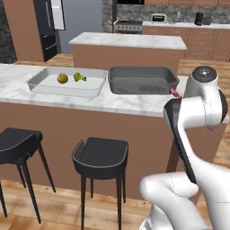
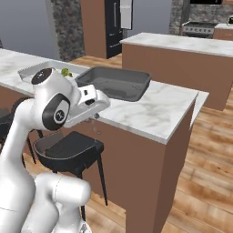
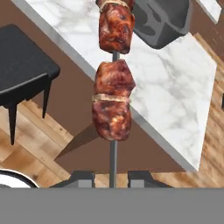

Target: Place the cold items (broccoli and squash) from the fridge in one tupperware on the dining counter. Place the warm items (hot dog and kebab skewer) in the stove area in another tupperware.

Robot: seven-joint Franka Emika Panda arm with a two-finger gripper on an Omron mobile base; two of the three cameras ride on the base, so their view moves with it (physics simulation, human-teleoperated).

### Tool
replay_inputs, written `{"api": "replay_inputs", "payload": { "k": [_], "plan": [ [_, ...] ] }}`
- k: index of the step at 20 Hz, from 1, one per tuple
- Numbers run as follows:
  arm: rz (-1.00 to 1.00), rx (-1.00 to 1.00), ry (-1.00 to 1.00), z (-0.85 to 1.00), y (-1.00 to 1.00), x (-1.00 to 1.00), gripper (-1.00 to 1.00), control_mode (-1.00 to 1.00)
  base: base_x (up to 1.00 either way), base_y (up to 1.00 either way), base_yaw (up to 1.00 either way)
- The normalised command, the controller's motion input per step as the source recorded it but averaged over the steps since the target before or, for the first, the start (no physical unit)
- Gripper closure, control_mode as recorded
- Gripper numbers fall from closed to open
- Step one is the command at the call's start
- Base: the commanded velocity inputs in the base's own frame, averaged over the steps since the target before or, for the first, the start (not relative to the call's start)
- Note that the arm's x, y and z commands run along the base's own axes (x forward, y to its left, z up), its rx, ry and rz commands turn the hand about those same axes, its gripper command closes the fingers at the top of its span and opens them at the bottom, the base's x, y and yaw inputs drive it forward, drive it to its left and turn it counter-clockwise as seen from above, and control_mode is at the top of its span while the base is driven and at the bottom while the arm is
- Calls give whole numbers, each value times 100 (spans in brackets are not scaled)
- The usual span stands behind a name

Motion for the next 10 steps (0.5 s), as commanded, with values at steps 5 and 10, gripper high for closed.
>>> {"api": "replay_inputs", "payload": {
  "k": [5,10],
  "plan": [
    [1,-13,18,75,2,81,100,-100,0,0,0],
    [5,-18,54,31,3,88,100,-100,0,0,0]
  ]
}}
